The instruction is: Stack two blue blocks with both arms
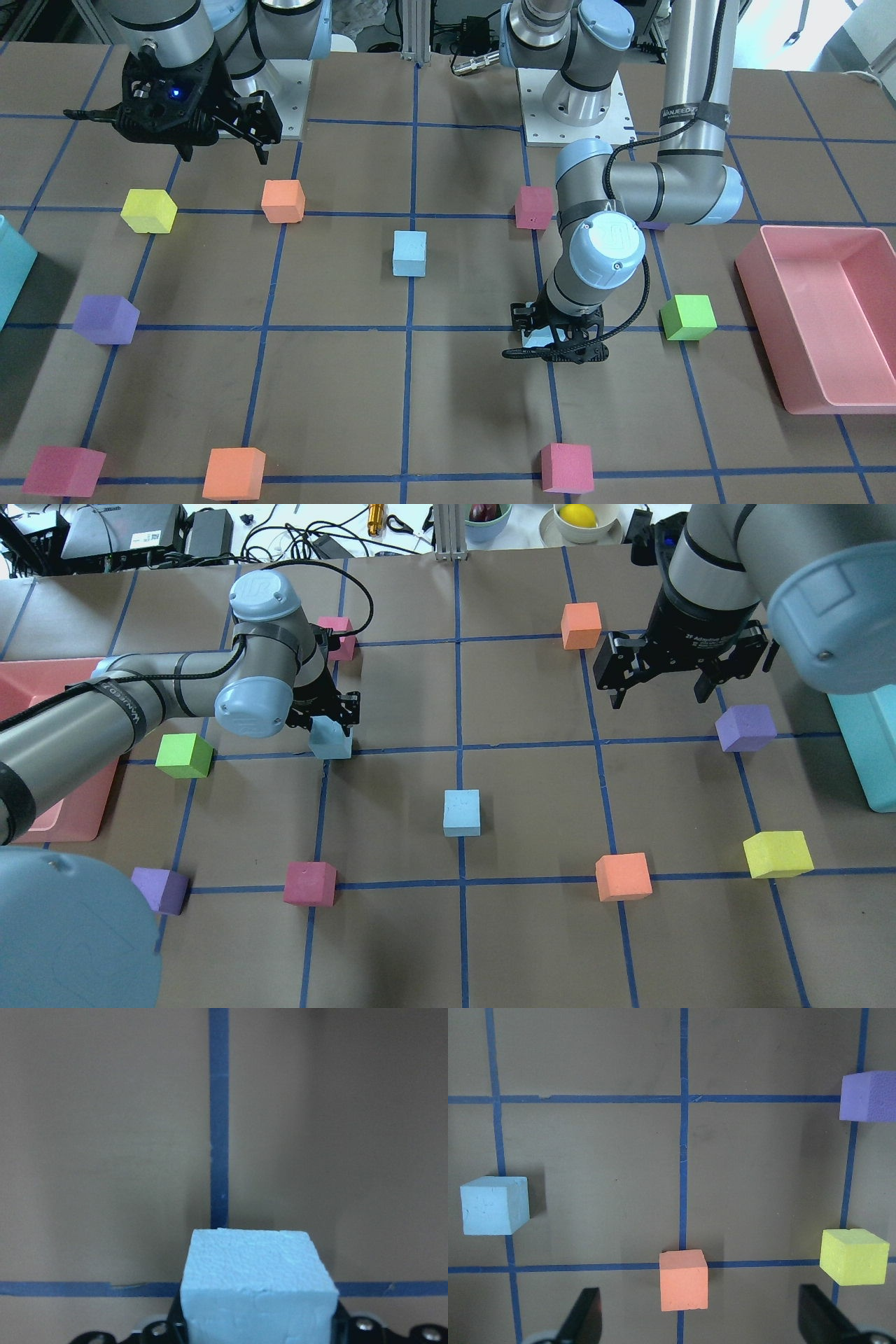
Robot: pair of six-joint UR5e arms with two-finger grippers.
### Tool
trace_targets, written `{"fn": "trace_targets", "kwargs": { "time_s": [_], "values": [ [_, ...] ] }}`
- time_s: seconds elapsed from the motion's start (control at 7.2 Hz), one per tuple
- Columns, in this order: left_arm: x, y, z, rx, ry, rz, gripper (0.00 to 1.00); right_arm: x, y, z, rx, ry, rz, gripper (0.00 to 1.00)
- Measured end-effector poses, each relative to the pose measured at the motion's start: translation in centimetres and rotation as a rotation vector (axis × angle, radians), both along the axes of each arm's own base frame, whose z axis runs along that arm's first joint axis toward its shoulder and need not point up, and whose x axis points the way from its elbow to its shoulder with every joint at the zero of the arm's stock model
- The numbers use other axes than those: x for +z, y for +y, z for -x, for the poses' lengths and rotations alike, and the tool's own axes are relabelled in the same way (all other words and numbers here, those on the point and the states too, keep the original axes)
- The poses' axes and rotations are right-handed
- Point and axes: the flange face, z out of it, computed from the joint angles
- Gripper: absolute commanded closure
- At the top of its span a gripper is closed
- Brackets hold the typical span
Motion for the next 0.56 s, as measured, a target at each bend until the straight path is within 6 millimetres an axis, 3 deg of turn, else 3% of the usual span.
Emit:
{"fn": "trace_targets", "kwargs": {
  "time_s": [0.28, 0.56],
  "values": [
    [3.5, 1.3, 5.3, 0.004, 0.047, 0.007, 0.53, 0.2, -0.6, 2.3, -0.013, -0.002, 0.000, 0.00],
    [5.9, 4.5, 12.0, -0.030, 0.065, 0.027, 0.53, 0.4, -0.7, 3.3, -0.014, -0.005, 0.004, 0.00]
  ]
}}
